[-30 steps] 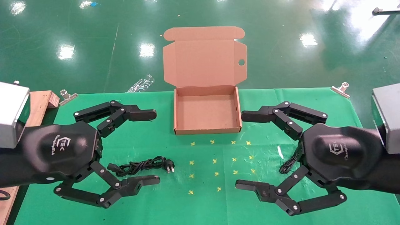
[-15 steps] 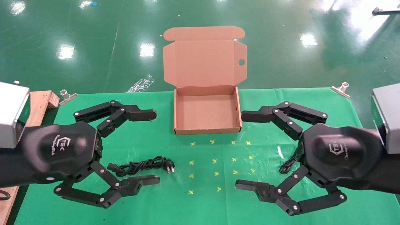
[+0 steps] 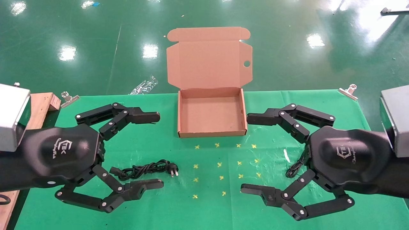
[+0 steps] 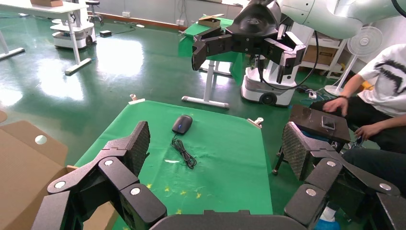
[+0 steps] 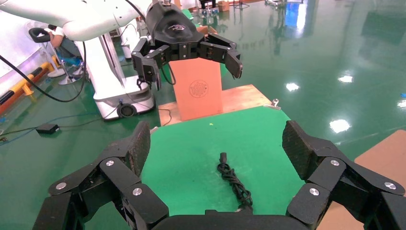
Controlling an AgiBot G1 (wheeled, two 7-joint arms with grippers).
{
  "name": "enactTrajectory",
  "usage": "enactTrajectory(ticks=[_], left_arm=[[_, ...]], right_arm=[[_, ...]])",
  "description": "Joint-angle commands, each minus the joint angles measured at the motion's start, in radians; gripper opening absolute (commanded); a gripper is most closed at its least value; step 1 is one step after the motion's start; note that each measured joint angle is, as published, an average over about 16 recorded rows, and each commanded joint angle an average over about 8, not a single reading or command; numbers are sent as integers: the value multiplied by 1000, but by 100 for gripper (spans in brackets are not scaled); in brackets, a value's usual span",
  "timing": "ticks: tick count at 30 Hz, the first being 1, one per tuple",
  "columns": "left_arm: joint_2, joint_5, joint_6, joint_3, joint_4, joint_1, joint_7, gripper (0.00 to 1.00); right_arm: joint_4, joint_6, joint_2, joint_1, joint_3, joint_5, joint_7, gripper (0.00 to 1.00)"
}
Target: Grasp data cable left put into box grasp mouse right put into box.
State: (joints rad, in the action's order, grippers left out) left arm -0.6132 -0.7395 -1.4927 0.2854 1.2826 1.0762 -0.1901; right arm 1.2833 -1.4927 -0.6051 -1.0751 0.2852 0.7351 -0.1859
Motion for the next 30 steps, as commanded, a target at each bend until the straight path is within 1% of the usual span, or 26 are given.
enactTrajectory(ticks=[1,4,7,12,17,22,25,30], left_arm=[[0,4,1,-2,-1,0,0,100],[1,-14,-3,6,6,-1,3,100],[4,-85,-8,33,26,2,24,100],[-6,-299,-9,113,58,29,72,100],[-44,-537,13,204,62,82,78,100],[-104,-760,69,283,62,117,18,100],[-142,-863,113,317,60,122,-45,100],[-202,-1004,169,358,51,138,-138,100]], right_arm=[[-1,-1,-2,0,-1,-4,0,100],[2,4,11,1,3,17,-1,100],[12,18,41,7,8,56,-7,100],[37,50,101,29,19,132,-23,100],[45,73,130,66,23,159,-27,100],[48,95,140,108,14,146,-13,100],[54,101,144,123,8,140,-3,100],[60,98,153,128,4,136,2,100]])
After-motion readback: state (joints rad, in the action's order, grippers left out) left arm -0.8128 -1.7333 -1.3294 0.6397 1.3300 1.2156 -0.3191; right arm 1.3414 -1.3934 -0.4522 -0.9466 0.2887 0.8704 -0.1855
